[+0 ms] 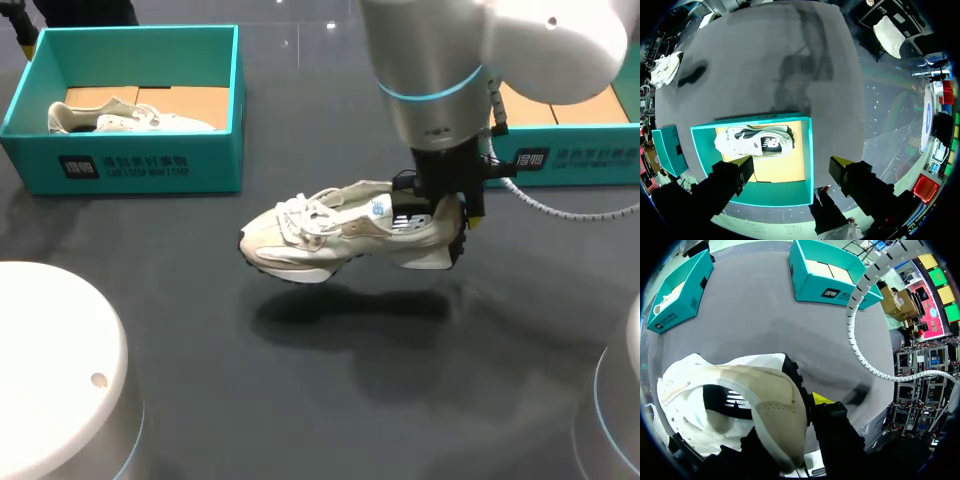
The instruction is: Take the shoe out of the shoebox, open the shoe tongue, remove and reinsert the insole, then place the shoe into the shoebox
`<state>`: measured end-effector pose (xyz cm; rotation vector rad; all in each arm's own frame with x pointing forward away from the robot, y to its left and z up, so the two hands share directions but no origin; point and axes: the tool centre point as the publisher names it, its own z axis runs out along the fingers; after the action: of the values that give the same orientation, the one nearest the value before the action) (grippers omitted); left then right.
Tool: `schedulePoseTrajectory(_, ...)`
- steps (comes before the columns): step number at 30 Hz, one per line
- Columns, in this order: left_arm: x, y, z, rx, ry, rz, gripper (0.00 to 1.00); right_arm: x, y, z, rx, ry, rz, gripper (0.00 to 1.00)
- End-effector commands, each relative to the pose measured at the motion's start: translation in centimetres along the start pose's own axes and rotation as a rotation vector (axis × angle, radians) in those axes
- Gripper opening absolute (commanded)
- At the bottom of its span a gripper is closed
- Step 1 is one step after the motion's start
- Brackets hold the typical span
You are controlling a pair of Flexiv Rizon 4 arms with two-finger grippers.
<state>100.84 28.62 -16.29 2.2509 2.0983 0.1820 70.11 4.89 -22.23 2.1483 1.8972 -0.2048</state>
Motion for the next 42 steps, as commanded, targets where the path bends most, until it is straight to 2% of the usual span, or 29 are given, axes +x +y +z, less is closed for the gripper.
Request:
schedulePoseTrajectory(1,0.0,-0.1,-0.1,-0.001,0.001,0.001,1.0,0.1,0.1,-0.1,0.002,-0.001,0.0,0.0)
schedulePoseTrajectory(10,0.0,-0.1,-0.1,-0.001,0.001,0.001,1.0,0.0,0.2,-0.1,-0.002,-0.004,0.014,0.0)
schedulePoseTrajectory(13,0.0,-0.1,-0.1,-0.001,0.001,0.001,1.0,0.0,-0.4,0.4,-0.015,-0.007,0.035,0.0)
schedulePoseTrajectory(18,0.0,-0.1,-0.1,-0.001,0.001,0.001,1.0,0.6,-1.7,2.2,0.005,-0.049,0.022,0.0)
schedulePoseTrajectory(27,0.0,-0.1,-0.1,-0.001,0.001,0.001,1.0,1.8,-3.8,5.3,0.016,-0.035,0.015,0.0)
schedulePoseTrajectory(42,0.0,-0.1,-0.1,-0.001,0.001,0.001,1.0,5.1,-4.3,9.5,0.061,0.029,-0.019,0.0)
